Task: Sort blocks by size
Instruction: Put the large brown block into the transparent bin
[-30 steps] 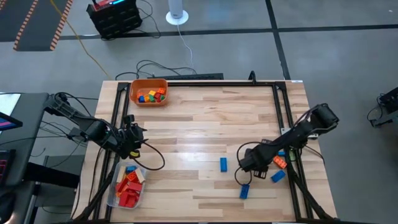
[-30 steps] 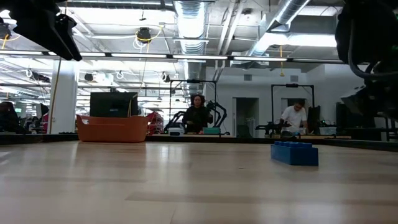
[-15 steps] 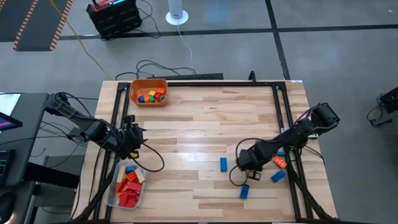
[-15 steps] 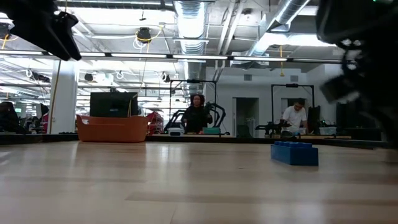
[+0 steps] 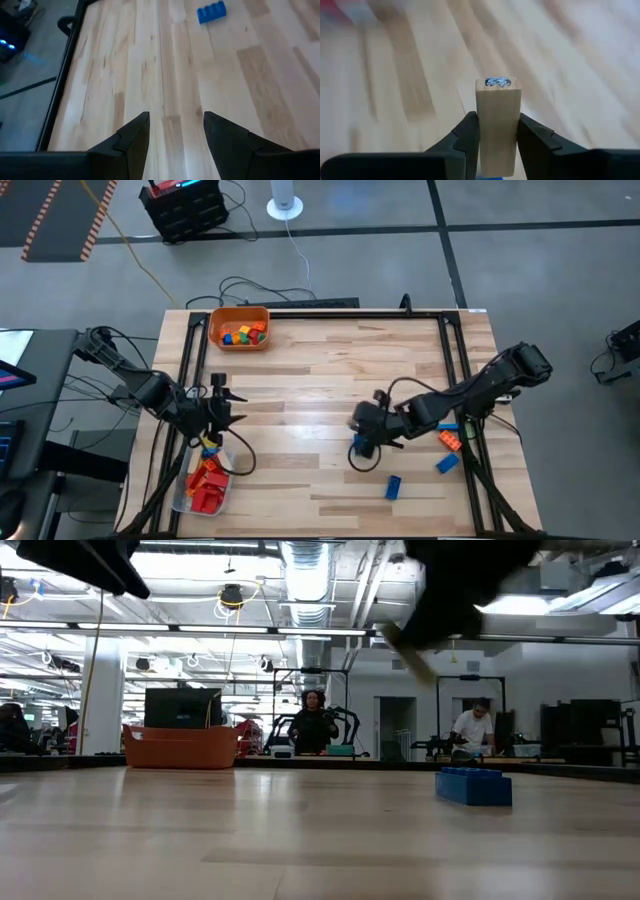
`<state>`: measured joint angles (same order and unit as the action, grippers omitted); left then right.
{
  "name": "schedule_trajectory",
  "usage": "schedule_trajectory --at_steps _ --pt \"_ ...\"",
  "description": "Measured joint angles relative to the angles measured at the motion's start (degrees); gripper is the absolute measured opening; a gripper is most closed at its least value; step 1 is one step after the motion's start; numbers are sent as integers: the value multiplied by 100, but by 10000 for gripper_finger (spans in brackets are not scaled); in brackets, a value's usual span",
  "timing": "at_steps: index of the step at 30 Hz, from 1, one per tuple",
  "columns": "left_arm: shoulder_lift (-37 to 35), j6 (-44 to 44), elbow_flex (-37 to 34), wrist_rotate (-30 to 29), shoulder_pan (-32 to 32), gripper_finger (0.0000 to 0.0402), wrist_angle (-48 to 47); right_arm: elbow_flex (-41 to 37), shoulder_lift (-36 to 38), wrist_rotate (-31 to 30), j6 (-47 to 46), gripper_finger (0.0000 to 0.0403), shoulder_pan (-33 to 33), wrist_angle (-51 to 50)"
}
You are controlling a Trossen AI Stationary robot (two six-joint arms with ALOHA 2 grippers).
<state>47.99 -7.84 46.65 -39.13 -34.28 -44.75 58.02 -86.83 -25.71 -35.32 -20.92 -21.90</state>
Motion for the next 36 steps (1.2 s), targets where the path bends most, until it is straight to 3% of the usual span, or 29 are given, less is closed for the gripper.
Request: schedule_trajectory --at_steps 7,13,17,25,36 --pt "4 -259 0 1 2 180 673 -20 -376 -300 1821 136 221 2926" --pt "190 -595 0 13 21 180 1268 110 -1420 -277 3494 137 430 5994" --pt "525 -635 0 -22 32 180 1271 541 -2089 1 4209 137 574 7075" --pt "908 -566 -2 -241 203 189 1333 1688 -2782 1309 4424 137 801 7214" --pt "905 413 -2 290 214 237 2599 2237 -2981 1389 4746 136 794 6922"
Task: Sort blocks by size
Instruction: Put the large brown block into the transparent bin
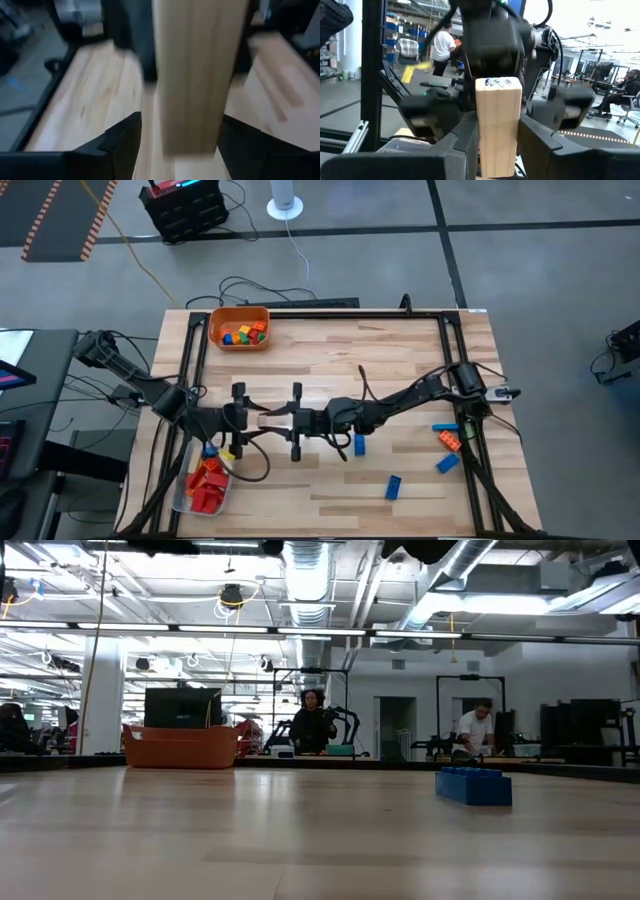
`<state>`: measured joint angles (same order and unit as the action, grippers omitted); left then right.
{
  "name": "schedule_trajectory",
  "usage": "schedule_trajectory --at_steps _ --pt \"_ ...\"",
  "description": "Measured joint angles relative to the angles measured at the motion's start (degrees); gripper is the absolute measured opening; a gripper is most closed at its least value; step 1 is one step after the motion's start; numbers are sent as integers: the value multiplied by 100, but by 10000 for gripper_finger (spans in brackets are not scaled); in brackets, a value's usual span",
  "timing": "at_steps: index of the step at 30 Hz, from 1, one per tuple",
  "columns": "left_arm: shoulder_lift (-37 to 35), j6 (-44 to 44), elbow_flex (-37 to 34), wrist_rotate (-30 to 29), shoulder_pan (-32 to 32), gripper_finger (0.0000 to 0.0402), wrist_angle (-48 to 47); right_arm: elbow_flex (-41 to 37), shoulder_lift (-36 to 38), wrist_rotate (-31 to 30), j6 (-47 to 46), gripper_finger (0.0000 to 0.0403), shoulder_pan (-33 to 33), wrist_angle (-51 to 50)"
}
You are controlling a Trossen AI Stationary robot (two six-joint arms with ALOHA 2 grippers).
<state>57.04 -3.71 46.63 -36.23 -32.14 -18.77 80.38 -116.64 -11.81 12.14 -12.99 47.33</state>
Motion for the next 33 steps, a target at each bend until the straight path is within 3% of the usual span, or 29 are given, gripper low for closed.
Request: schedule_trajectory --at_steps 6,12,17,21,28,33 --pt "-2 609 0 -2 0 206 765 -1 0 0 -4 138 -3 -15" --pt "0 684 0 -175 -4 93 779 -1 0 -4 -249 160 -40 -24" --pt "-4 421 0 -173 -50 92 429 2 29 -24 -313 212 -85 -393" --pt "-252 -886 0 142 -389 92 -976 -1 318 -86 -359 244 -248 -1602" --pt "-712 -4158 2 2560 -1332 96 -3190 -1 603 -880 -920 246 -391 -3579" --pt "-678 -5927 2 3179 -2434 106 -4391 -3 610 -940 -1217 244 -390 -4033"
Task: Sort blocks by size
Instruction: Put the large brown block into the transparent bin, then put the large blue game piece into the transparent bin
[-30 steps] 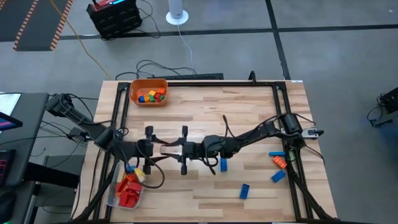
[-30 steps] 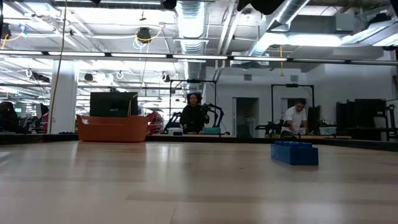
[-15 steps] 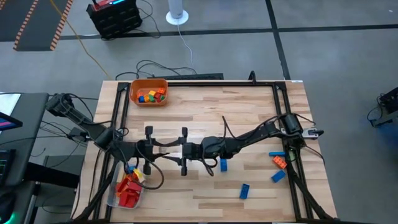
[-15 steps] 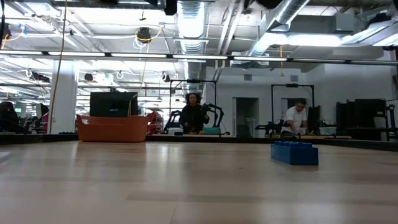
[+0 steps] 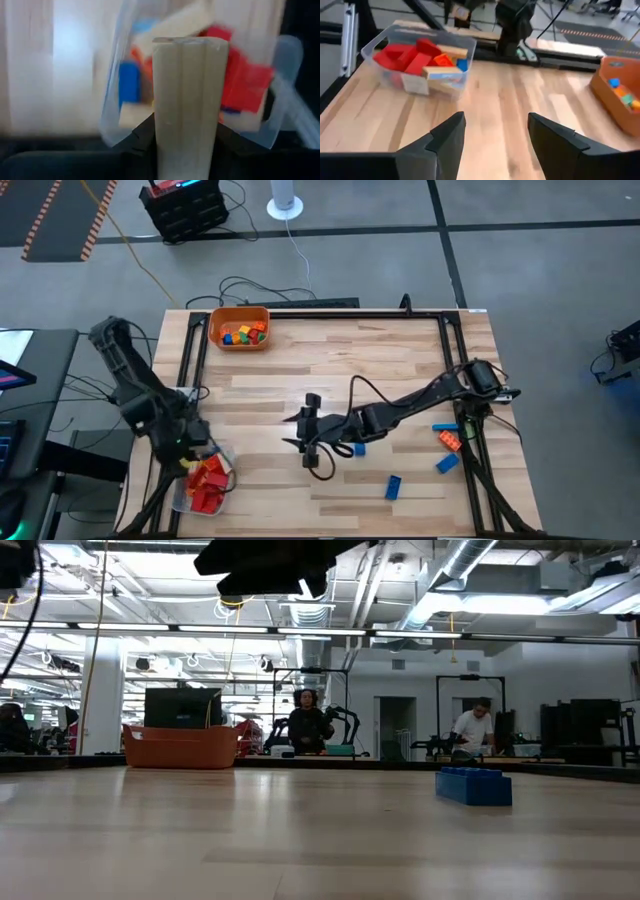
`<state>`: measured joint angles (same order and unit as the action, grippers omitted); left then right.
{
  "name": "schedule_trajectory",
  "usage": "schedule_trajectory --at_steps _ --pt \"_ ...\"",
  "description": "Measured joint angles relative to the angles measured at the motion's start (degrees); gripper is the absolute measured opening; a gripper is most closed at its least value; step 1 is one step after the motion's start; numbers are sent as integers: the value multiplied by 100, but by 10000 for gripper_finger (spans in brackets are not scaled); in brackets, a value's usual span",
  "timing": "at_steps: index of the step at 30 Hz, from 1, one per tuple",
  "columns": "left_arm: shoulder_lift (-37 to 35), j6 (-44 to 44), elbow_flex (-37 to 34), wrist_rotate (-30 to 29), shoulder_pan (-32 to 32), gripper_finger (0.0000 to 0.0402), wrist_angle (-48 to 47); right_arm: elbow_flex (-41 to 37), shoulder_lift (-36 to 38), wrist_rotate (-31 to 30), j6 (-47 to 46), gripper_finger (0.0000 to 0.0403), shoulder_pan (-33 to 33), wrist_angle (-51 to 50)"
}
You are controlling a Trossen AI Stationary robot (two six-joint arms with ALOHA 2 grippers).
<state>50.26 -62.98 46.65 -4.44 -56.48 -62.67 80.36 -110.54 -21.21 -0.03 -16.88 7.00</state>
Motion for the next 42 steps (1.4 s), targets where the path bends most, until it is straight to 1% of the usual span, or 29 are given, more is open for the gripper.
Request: schedule_trajectory --at_steps 3,6,12,15,18,20,22,24,26,27,31,33,35,36,38,40,42 --pt "81 -694 0 -128 -512 104 -154 0 -2 7 -141 244 -8 -140" --pt "172 -899 0 -398 -783 110 2 0 0 2 -149 244 3 -185" --pt "340 -896 0 -566 -834 156 85 0 0 2 -161 244 0 -211" --pt "351 -890 0 -472 -832 181 52 0 0 4 -302 244 -3 -326" --pt "335 -881 0 -148 -799 194 47 2 4 0 -787 244 -63 -915" --pt "335 -884 0 -96 -790 195 40 1 3 3 -1190 244 -141 -1521" --pt "335 -742 0 -361 -790 194 21 0 -20 4 -1628 244 -217 -1987" --pt "335 -484 0 -855 -745 192 -115 0 -26 -16 -1972 244 -292 -2291" --pt "335 -263 0 -1341 -607 192 -436 -2 -28 -156 -2150 244 -378 -2338" --pt "334 -201 0 -1485 -512 192 -642 -2 -28 -200 -2183 244 -410 -2293" --pt "332 -22 0 -1586 -74 191 -1357 -2 -28 -365 -2215 244 -540 -2164" --pt "330 210 0 -1689 127 191 -1436 -2 -28 -446 -2281 244 -600 -2242" --pt "330 485 0 -1932 298 191 -1389 0 -28 -509 -2486 244 -652 -2490" --pt "330 627 0 -2085 384 191 -1334 0 -28 -602 -2679 244 -654 -2661" --pt "330 905 0 -2423 560 191 -1216 0 -28 -820 -3380 244 -587 -3147" --pt "330 1123 0 -2651 730 191 -1100 0 -28 -855 -4279 244 -457 -3787" --pt "330 1224 0 -2730 870 191 -1026 -2 -31 -773 -5146 244 -366 -4555"
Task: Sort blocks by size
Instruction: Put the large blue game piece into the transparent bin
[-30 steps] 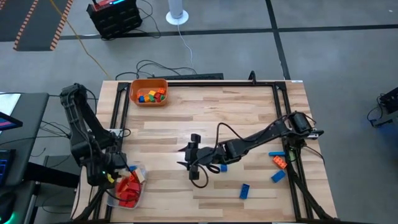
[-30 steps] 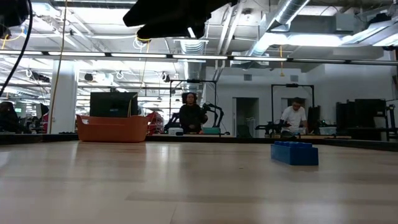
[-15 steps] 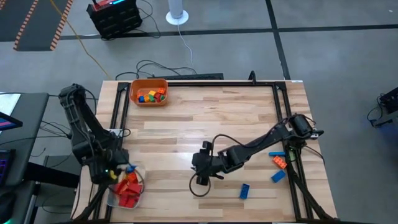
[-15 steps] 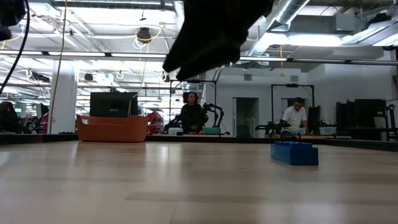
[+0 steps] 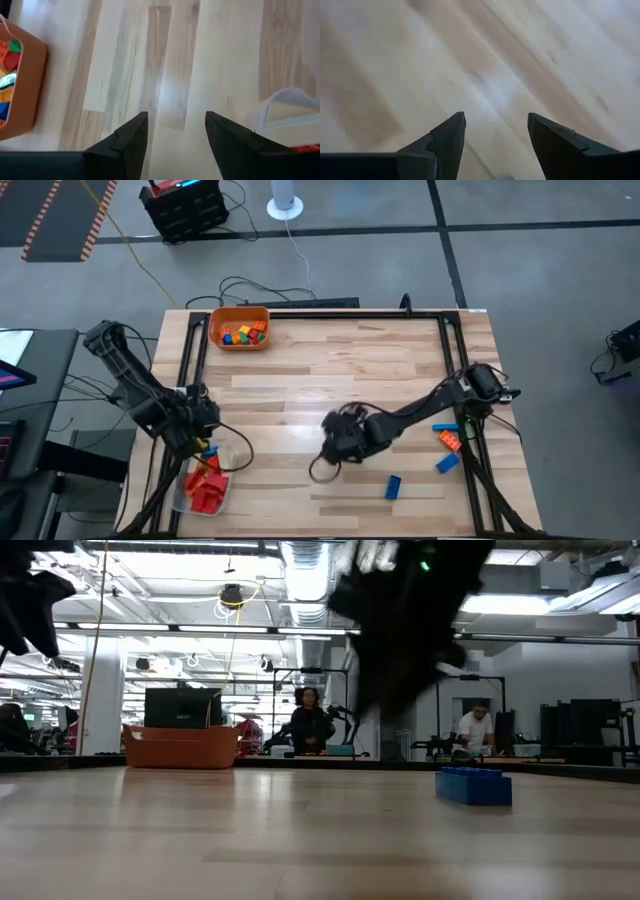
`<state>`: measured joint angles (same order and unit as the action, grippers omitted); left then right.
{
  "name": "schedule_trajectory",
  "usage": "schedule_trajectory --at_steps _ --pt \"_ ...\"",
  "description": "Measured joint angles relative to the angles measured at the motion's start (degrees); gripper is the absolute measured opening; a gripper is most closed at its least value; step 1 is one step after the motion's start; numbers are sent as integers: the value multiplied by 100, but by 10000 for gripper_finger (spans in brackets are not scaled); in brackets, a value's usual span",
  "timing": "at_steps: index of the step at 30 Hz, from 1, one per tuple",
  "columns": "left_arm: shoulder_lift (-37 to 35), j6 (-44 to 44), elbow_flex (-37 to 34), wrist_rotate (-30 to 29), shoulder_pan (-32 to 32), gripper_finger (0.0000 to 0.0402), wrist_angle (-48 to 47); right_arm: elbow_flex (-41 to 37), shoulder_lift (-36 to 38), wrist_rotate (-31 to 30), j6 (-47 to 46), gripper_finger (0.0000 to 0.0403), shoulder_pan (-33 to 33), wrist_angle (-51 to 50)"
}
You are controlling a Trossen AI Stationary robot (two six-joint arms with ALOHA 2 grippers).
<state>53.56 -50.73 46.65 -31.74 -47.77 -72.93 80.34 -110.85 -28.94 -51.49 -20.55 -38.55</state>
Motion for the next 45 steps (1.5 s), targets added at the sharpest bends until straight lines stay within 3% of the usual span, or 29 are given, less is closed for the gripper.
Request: schedule_trajectory --at_steps 3,8,17,36,45 --pt "0 58 0 -13 122 191 69 0 -2 415 -1215 244 47 -789" --pt "0 149 0 -56 149 191 69 2 -2 963 -2406 244 -172 -916" --pt "0 356 0 -58 149 191 99 2 -2 1089 -3832 244 -652 -1686" --pt "2 357 0 -8 149 191 198 16 -743 1009 -4014 244 -602 -1331" --pt "2 355 0 1 149 191 197 4 -705 649 -3249 244 -392 -1349"
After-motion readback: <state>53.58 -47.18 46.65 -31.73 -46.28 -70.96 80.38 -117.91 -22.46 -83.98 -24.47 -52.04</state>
